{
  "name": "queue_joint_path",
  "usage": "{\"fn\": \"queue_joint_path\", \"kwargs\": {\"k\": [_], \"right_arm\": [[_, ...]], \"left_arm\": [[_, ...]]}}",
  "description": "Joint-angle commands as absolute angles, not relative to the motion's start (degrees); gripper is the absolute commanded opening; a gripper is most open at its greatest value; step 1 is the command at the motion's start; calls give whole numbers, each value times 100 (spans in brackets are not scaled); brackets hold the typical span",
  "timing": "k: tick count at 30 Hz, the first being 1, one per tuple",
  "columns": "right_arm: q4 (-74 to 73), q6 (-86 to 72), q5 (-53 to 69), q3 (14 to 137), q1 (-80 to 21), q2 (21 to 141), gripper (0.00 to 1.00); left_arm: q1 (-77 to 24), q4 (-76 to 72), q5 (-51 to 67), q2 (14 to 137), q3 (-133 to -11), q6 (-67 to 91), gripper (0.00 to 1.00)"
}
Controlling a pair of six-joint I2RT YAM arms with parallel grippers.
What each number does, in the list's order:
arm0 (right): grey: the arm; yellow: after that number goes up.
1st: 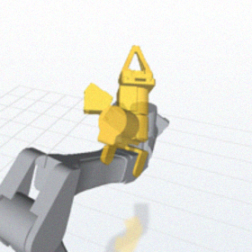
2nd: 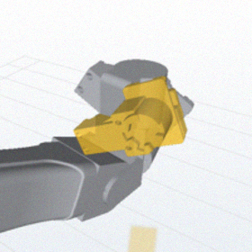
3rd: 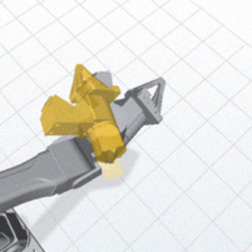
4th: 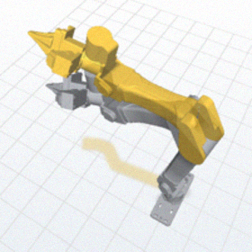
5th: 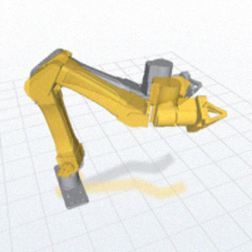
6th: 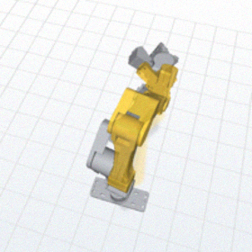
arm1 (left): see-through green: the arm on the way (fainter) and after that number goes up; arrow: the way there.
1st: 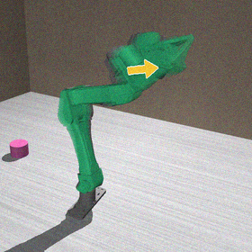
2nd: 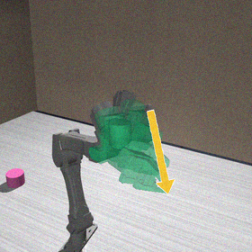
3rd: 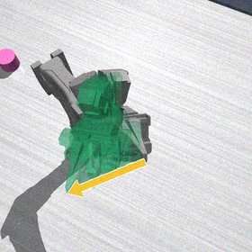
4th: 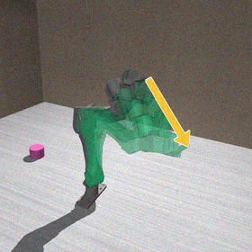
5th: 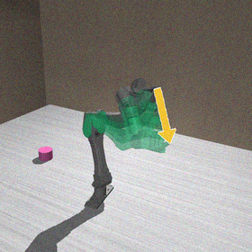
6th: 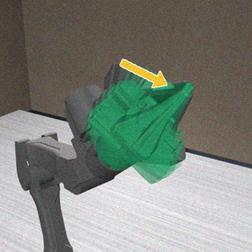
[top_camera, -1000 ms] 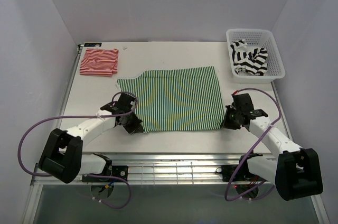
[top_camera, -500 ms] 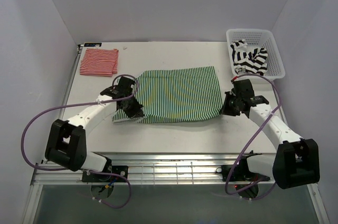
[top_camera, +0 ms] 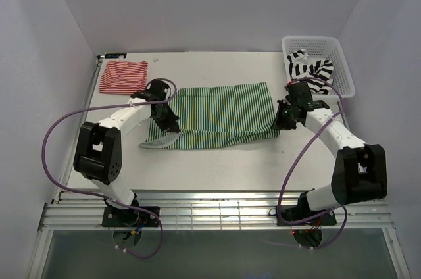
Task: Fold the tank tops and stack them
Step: Fold the tank top
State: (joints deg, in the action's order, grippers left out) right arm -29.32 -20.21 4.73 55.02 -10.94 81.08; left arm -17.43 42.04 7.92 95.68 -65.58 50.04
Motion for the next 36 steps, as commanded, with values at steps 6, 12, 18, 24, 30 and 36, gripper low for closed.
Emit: {"fn": "queue_joint_path", "kwargs": {"k": [6,12,18,24,30,36], "right_arm": [[-2962,-1916,519,6091,-1011,8648,8],[-2971,-1934,501,6258,-993,8964,8],[-2962,-1951,457,6381,-984,9289,8],[-2944,-2048,255,6539,-949,9536,21],[-2743,-1776,683,6803,-941,9415,63],[-2750,-1284,1263,6487,-940,8834,84]], "left_arm": [[-1538,4289,844,9940,-7154,4737,0],[-1529,4289,870,10300,-7382,4606,0],[-1529,4201,844,10590,-7532,4500,0],[-1529,4227,739,10793,-7681,4465,10],[-1529,4228,431,10731,-8041,4465,69],[-1547,4201,624,10547,-8236,4421,98]]}}
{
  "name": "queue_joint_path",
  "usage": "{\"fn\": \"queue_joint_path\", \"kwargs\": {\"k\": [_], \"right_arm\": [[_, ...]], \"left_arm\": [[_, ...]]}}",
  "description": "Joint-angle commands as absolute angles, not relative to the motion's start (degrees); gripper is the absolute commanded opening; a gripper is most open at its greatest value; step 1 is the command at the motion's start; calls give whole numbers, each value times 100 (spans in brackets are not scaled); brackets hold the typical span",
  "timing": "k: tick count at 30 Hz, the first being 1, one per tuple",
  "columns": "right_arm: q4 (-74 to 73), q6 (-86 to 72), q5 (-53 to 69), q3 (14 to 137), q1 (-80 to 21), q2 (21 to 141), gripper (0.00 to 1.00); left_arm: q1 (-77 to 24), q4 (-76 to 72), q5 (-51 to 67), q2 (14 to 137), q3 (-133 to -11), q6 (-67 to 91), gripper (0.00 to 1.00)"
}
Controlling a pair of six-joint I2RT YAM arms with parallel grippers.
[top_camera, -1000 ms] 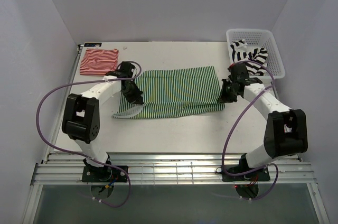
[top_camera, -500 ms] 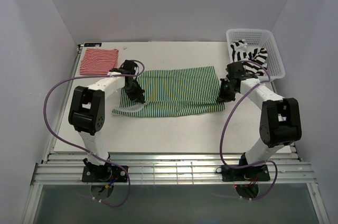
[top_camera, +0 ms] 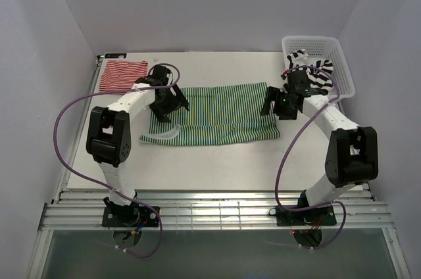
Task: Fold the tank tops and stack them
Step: Fold the tank top
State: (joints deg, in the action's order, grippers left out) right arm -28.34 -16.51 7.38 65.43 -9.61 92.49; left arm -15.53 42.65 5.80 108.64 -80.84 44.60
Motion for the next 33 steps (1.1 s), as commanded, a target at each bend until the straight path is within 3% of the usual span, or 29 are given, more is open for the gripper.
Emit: {"fn": "queue_joint_path", "kwargs": {"k": [1,5,14,33], "right_arm": [[-2707,-1222,1457,6399,-949,8772,91],[-2391,-1318,2267,5854,-1054,8596,90],[-1969,-1362,2013,5792,-1336,8911,90],[-1538,-1494,1670,6574,-1336,10309,90]], "left_arm": [[-1573,4175,668,10503,-8201,4421,98],[-1766,4061,756,10083,-7806,4499,98],[-1986,3209,1283,9695,-6637,4772,98],[-1837,3006,967,9993,-6328,4816,98]]}}
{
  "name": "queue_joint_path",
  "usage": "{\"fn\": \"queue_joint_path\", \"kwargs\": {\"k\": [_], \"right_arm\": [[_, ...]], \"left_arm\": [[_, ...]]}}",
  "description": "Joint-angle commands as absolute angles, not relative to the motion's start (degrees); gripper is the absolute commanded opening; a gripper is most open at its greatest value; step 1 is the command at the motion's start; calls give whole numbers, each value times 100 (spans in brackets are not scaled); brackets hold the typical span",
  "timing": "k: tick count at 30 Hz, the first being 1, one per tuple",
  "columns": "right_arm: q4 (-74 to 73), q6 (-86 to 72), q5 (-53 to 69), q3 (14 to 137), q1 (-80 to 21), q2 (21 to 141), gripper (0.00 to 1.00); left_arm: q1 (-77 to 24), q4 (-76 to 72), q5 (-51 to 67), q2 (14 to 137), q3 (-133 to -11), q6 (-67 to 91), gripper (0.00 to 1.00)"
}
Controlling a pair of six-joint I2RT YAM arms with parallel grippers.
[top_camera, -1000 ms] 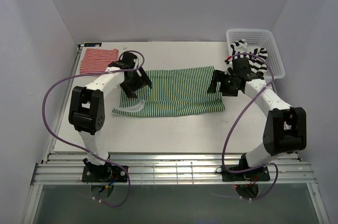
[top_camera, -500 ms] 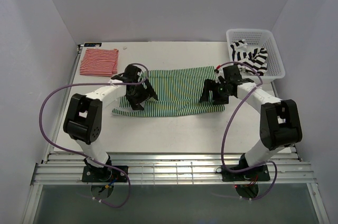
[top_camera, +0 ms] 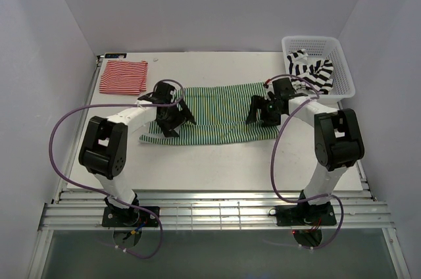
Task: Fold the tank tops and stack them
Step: Fold the tank top
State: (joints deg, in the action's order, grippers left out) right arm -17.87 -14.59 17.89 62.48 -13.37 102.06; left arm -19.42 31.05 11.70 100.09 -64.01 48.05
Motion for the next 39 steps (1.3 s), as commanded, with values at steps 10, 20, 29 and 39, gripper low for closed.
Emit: {"fn": "queue_joint_path", "kwargs": {"k": [10,20,29,39], "right_arm": [[-1793,-1617,1151,6979,-1336,10512,90],[-2083,-1248,1133,6566,-1336,9080,90],[-1899,-1275,1696,5362,-1371,8218,90],[-1732,-1283,1398,5423,-1362,9052,90]], "left_arm": [[-1556,3067,765,9888,-6284,4764,98],[-1283,3313,194,9142,-6065,4658,98],[-1099,3340,-386,8666,-5503,4702,98],[-747,3059,-501,8973,-5124,4658,98]]}}
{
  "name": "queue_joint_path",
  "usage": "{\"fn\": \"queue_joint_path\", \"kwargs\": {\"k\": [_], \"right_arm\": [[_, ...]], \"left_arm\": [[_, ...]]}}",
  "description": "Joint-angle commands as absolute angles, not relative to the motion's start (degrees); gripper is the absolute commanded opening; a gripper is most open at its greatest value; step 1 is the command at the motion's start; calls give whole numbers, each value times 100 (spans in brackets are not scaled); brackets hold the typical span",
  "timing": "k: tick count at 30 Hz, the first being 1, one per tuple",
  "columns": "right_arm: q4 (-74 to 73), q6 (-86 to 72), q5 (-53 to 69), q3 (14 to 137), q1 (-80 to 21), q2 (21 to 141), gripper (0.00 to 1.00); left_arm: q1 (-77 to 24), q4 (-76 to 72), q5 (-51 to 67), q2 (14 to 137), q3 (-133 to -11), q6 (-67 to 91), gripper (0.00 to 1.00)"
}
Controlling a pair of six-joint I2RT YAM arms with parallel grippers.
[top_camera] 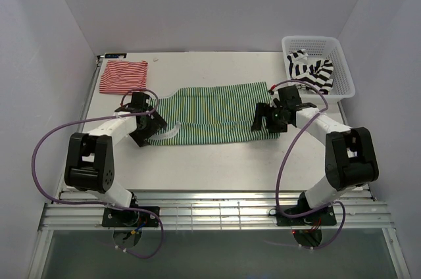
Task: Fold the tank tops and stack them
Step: Fold the tank top
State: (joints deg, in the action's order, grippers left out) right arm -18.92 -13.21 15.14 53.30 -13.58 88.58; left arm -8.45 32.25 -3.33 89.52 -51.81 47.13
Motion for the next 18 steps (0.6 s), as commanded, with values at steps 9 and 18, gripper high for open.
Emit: {"fn": "queue_joint_path", "kwargs": {"k": [9,18], "right_arm": [[-1731,-1397,1081,5133,-1310,9395,90],[-1670,-1406,1213,4905,-1301,9352,90]], "left_arm": [[-598,3234,-263,9009,-4869,4641,98],[-448,3436,-132,9325,-4676,4728,98]]}}
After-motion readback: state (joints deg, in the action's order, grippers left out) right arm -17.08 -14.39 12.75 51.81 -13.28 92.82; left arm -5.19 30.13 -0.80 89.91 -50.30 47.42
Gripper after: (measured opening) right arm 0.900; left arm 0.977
